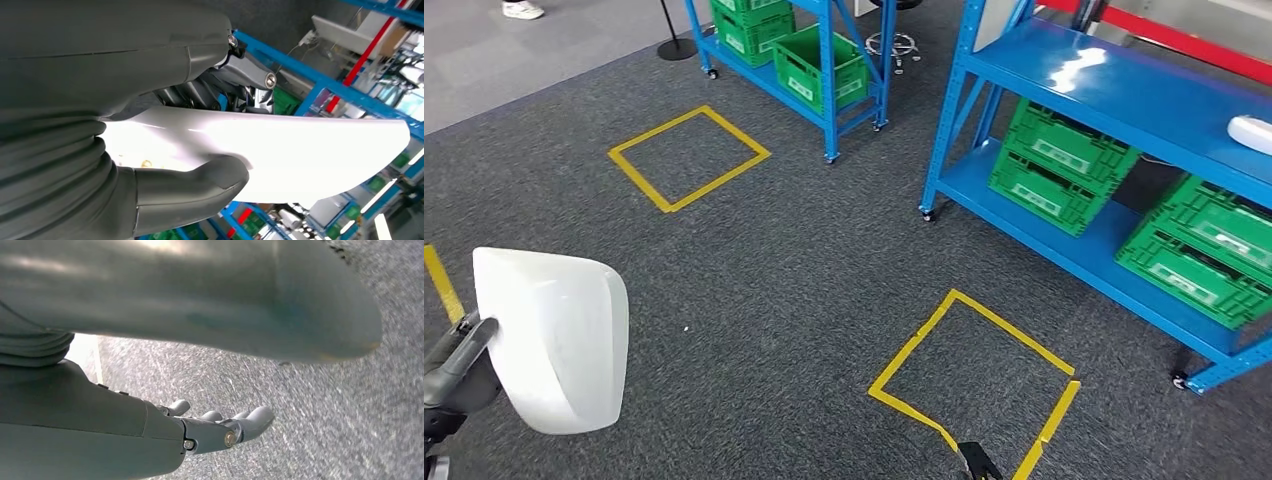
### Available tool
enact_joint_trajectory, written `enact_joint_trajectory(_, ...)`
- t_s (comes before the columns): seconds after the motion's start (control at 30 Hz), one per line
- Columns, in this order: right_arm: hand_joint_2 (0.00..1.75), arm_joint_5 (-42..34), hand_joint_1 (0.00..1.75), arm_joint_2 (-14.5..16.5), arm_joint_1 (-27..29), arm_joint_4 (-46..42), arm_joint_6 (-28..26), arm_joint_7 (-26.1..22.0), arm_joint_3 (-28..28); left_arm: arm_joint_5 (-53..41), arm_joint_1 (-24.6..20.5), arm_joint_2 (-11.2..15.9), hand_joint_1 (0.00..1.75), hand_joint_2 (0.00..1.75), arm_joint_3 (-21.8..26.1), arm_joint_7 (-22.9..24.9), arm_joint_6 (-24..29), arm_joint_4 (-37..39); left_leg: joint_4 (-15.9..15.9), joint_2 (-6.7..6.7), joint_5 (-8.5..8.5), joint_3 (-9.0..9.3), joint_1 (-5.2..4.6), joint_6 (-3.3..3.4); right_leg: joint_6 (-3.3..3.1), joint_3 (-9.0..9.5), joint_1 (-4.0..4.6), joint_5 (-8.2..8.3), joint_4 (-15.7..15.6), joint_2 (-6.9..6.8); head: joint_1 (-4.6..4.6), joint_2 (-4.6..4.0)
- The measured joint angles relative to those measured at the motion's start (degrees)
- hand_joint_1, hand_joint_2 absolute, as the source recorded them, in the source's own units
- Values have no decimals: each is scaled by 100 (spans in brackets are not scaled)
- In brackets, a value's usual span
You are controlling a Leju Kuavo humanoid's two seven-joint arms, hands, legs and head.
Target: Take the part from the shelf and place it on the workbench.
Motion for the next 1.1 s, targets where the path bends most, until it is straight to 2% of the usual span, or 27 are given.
enact_joint_trajectory(0.03, 0, 0, 0, 1, 9, 0, 5, -2, 1, 0, 6, -10, 175, 175, 4, 2, 1, -5, 5, -76, 2, -8, 0, 15, 1, -209, 0, -176, 411, 94, 15, 0)
enact_joint_trajectory(0.07, 0, 0, 0, 0, 18, 0, 9, -4, 1, 0, 22, -20, 175, 175, 5, 4, 1, -8, 13, -156, 1, -15, 0, 18, 3, -384, 3, -273, 734, 122, 25, 0)
enact_joint_trajectory(0.1, 0, 0, 0, -1, 23, 0, 13, -7, 0, 0, 39, -25, 175, 175, 6, 6, 2, -9, 25, -243, -1, -21, 1, 16, 4, -483, 2, -261, 886, 131, 31, 0)
enact_joint_trajectory(0.13, 0, 2, 0, -2, 24, 0, 19, -16, 0, 0, 52, -26, 175, 175, 7, 7, 2, -10, 42, -331, -4, -25, 7, 10, 3, -463, -3, -129, 791, 141, 34, 0)
enact_joint_trajectory(0.17, 0, 4, 0, -2, 24, 0, 29, -29, 1, 0, 63, -26, 175, 175, 10, 6, 3, -16, 63, -421, -12, -27, 15, -4, 2, -332, -15, 86, 478, 175, 38, 0)
enact_joint_trajectory(0.23, 0, 14, 0, -2, 22, 1, 63, -75, 2, 2, 78, -22, 175, 175, 20, 4, 5, -43, 122, -594, -39, -50, 30, -61, 6, 15, -43, 430, -293, 407, 49, 0)
enact_joint_trajectory(0.27, 0, 19, 0, -2, 20, 1, 85, -99, 4, 4, 89, -19, 175, 175, 28, 3, 6, -63, 144, -670, -44, -71, 31, -101, 5, 120, -50, 504, -525, 494, 54, 0)
enact_joint_trajectory(0.3, 0, 23, 0, -1, 16, 2, 105, -119, 7, 9, 106, -11, 175, 175, 39, 3, 7, -84, 151, -739, -41, -93, 33, -143, -3, 160, -46, 511, -616, 542, 57, 0)
enact_joint_trajectory(0.37, 0, 20, 0, 1, 8, 1, 134, -143, 10, 32, 169, 24, 175, 175, 70, 8, 7, -115, 120, -867, -7, -128, 42, -226, -64, 164, -37, 529, -630, 414, 57, 0)
enact_joint_trajectory(0.4, 0, 14, 0, 1, 3, 1, 144, -151, 11, 46, 203, 46, 175, 175, 87, 12, 7, -126, 131, -832, -13, -151, 43, -253, -105, 175, -37, 543, -653, 344, 50, 0)
enact_joint_trajectory(0.43, 0, 7, 0, 2, 1, 0, 150, -163, 10, 57, 221, 65, 175, 175, 100, 19, 7, -131, 218, -705, -67, -205, 34, -278, -150, 188, -41, 556, -678, 271, 26, 0)
enact_joint_trajectory(0.47, 0, 0, 0, 2, 1, 1, 155, -171, 10, 63, 221, 75, 175, 175, 107, 28, 7, -134, 419, -517, -183, -309, 25, -296, -187, 198, -41, 566, -701, 194, -3, 0)
enact_joint_trajectory(0.5, 0, -6, 0, 2, 3, 1, 158, -178, 9, 67, 211, 75, 175, 175, 108, 38, 7, -133, 747, -293, -354, -462, 18, -310, -214, 203, -24, 564, -709, 117, -32, 0)
enact_joint_trajectory(0.53, 0, -14, 0, 2, 8, 2, 166, -183, 9, 68, 196, 70, 175, 175, 104, 50, 7, -126, 1146, -143, -538, -651, 20, -324, -235, 204, -8, 559, -712, 33, -54, 0)
enact_joint_trajectory(0.57, 0, -23, 0, 2, 11, 2, 175, -183, 8, 68, 189, 63, 175, 175, 99, 61, 8, -112, 1504, -67, -672, -818, 28, -334, -245, 204, 6, 552, -711, -53, -58, 0)
enact_joint_trajectory(0.6, 0, -31, 0, 2, 11, 2, 186, -183, 8, 68, 187, 57, 175, 175, 94, 70, 9, -94, 1713, -33, -717, -910, 33, -337, -253, 205, 17, 545, -711, -136, -59, 0)
enact_joint_trajectory(0.63, 0, -36, 0, 2, 8, 2, 195, -183, 7, 68, 185, 54, 175, 175, 91, 77, 10, -74, 1694, -16, -654, -886, 35, -333, -255, 210, 24, 538, -710, -214, -60, 0)
enact_joint_trajectory(0.67, 0, -39, 0, 3, 5, 1, 200, -183, 7, 68, 179, 53, 175, 175, 90, 79, 11, -59, 1445, 15, -502, -743, 33, -321, -253, 220, 28, 529, -710, -286, -60, 0)
enact_joint_trajectory(0.73, 0, -40, 0, 4, 0, 1, 206, -183, 7, 69, 151, 53, 175, 175, 88, 81, 13, -45, 627, 242, -178, -284, -7, -263, -225, 254, 48, 500, -708, -421, -60, 0)
enact_joint_trajectory(0.8, 0, -41, 0, 4, -2, 2, 208, -184, 7, 70, 109, 53, 175, 175, 86, 81, 14, -40, 147, 397, -53, -31, -65, -178, -175, 280, 69, 478, -710, -540, -56, 0)
enact_joint_trajectory(0.87, 0, -42, 0, 5, -7, 1, 208, -183, 7, 70, 87, 63, 175, 175, 86, 82, 14, -35, 98, 288, -42, -36, -89, -108, -123, 301, 73, 466, -725, -662, -52, 0)
enact_joint_trajectory(0.9, 0, -42, 0, 6, -14, 1, 208, -183, 7, 71, 84, 71, 175, 175, 87, 83, 14, -34, 76, 218, -25, -35, -78, -79, -92, 308, 62, 447, -712, -639, -50, 0)
enact_joint_trajectory(0.97, 0, -43, 0, 9, -21, 1, 208, -183, 7, 72, 50, 79, 175, 175, 84, 81, 14, -32, 29, 85, 14, -21, -38, -6, -34, 204, 40, 280, -454, -324, -39, 0)
enact_joint_trajectory(1.0, 0, -44, 0, 10, -18, 1, 208, -181, 8, 72, 28, 67, 175, 175, 78, 79, 14, -29, 19, 20, 26, -18, -22, 21, -14, 58, 25, 122, -148, -105, -25, 0)
enact_joint_trajectory(1.03, 0, -45, 0, 11, -10, 2, 208, -178, 8, 72, 7, 53, 175, 175, 69, 78, 14, -23, 19, -51, 31, -25, -17, 39, -3, -139, 24, -56, 244, 44, -11, 0)
enact_joint_trajectory(1.07, 0, -44, 0, 13, -3, 2, 208, -173, 8, 72, 1, 39, 175, 175, 59, 75, 14, -14, 25, -129, 32, -32, -16, 47, 4, -342, 24, -196, 631, 105, 5, 0)
enact_joint_trajectory(1.1, 0, -37, 0, 13, 4, 2, 208, -169, 7, 72, 8, 26, 175, 175, 52, 72, 14, -4, 35, -211, 31, -38, -15, 48, 7, -491, 24, -243, 883, 123, 15, 0)
